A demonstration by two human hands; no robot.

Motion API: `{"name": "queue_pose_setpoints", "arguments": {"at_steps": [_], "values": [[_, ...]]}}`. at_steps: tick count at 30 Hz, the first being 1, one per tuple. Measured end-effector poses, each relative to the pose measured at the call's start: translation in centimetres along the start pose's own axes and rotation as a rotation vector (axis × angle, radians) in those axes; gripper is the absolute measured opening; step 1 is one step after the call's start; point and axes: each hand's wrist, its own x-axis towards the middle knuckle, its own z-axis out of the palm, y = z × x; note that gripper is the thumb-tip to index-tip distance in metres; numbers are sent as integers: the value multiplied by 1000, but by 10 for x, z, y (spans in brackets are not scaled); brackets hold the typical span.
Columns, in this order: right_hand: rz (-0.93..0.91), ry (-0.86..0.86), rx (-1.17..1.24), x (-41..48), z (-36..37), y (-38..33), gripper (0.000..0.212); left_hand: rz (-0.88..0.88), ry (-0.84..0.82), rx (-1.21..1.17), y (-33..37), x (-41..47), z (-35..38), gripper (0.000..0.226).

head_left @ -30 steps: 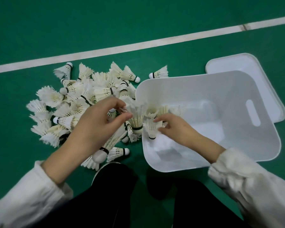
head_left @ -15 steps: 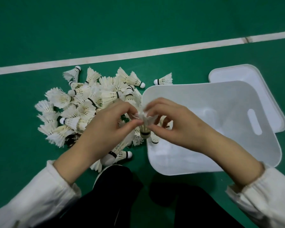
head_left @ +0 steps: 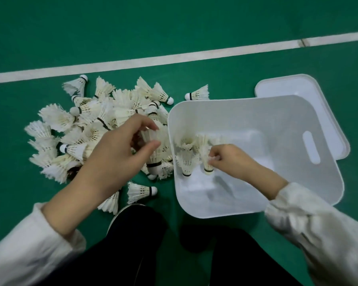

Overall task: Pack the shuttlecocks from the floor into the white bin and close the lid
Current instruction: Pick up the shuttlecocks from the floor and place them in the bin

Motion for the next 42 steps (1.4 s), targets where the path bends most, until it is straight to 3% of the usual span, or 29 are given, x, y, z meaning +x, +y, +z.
{"name": "queue_pose_setpoints", "arguments": {"at_steps": [4, 8, 10, 13, 16, 18, 21, 23, 26, 29, 31, 34, 42], "values": [[54, -79, -43, 15, 20, 7, 12, 24, -4, -9, 0, -1, 3, 20], [81, -71, -102, 8, 6, 7, 30, 71, -25, -12, 4, -1, 8, 20], [58, 101, -21, -10, -17, -5, 30, 96, -24, -13, 6, 0, 9, 20], [-185, 318, 374, -51, -53, -44, 24, 149, -22, -22, 10, 1, 11, 19], [-429, 152, 479, -75, -60, -87, 34, 218, -46, -33, 15, 0, 11, 19], [-435, 82, 414, -74, -50, -97, 33, 279, -50, -4, 16, -1, 11, 20], [-367, 132, 312, -65, -45, -88, 17, 323, -45, 1, 16, -3, 6, 16], [-312, 253, 266, -62, -57, -70, 12, 249, 38, -1, 12, 0, -5, 20], [-63, 404, 102, -56, -78, -26, 5, 93, 122, 205, -12, 8, -15, 17], [195, 255, -47, -43, -68, 18, 12, -152, -196, 512, -60, 9, 2, 19], [208, 155, -49, -32, -44, 33, 14, -240, -406, 638, -90, 1, 25, 27], [172, 63, -32, -19, -14, 40, 20, -305, -508, 686, -116, -14, 56, 35], [59, -39, -131, -8, 10, 38, 24, -283, -329, 525, -136, -24, 80, 24]]}}
